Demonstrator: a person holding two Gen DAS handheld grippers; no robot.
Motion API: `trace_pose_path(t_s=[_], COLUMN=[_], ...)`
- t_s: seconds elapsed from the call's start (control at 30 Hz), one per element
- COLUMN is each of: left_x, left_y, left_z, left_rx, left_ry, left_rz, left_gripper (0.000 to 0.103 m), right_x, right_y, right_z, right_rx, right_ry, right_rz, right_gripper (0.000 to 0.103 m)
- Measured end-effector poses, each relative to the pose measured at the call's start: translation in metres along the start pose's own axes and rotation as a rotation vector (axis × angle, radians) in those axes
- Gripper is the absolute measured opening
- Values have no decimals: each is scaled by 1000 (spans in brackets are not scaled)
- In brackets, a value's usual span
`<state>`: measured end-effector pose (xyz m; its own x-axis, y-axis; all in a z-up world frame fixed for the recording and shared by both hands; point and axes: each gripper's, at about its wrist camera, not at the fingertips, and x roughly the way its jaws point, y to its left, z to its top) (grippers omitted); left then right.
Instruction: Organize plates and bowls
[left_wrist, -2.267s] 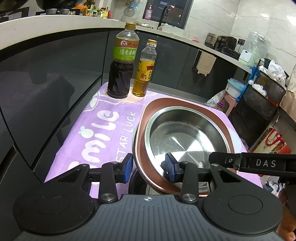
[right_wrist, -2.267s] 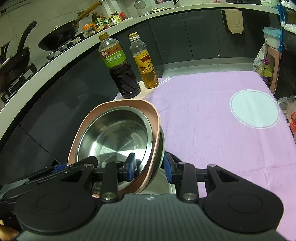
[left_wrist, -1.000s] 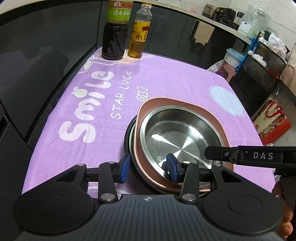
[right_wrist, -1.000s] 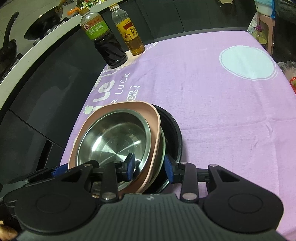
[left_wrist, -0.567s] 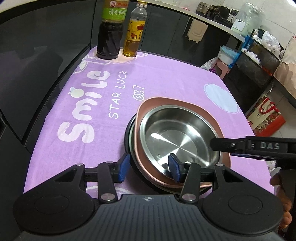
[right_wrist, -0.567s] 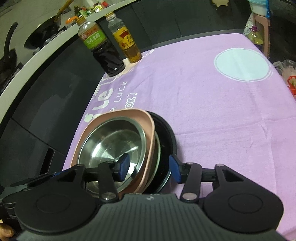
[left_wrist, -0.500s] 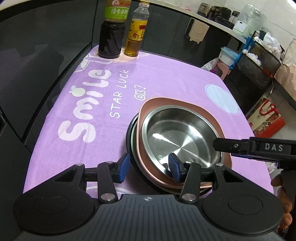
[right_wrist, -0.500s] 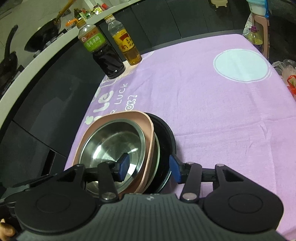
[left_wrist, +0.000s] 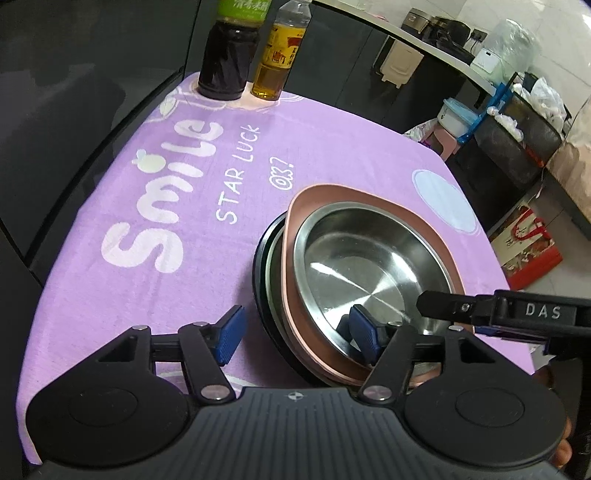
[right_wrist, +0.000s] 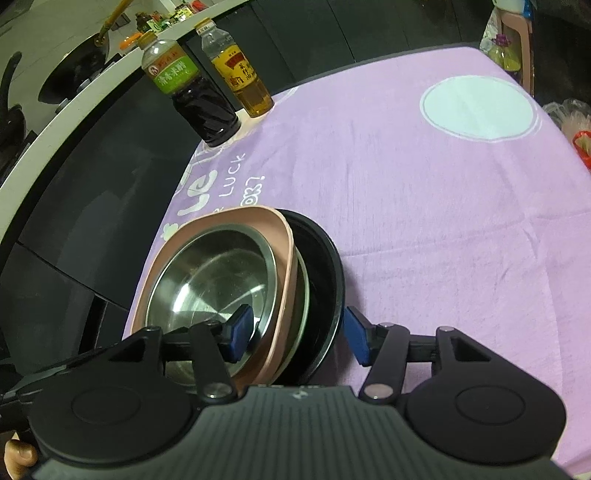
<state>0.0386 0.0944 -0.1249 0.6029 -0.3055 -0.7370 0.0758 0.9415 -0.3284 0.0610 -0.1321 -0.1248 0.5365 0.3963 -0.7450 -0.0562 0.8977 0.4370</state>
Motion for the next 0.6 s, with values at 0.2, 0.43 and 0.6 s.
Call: trace_pose_path(t_s=[0.2,0.43,0.6], left_x=[6,13,7], left_y=[5,4,-9], left_z=[2,4,3], left_rx=[-40,-65,2], left_ry=[3,18,-40], left_rz=[-42,-94,-56], left_gripper=[63,59,58], right_x=[9,12,10], right_y=[-3,0,5], right_z=[1,1,-1], right_rx=[22,1,-41], right_ry=[21,5,-27], right_rz=[18,26,9], right_gripper=[55,56,56])
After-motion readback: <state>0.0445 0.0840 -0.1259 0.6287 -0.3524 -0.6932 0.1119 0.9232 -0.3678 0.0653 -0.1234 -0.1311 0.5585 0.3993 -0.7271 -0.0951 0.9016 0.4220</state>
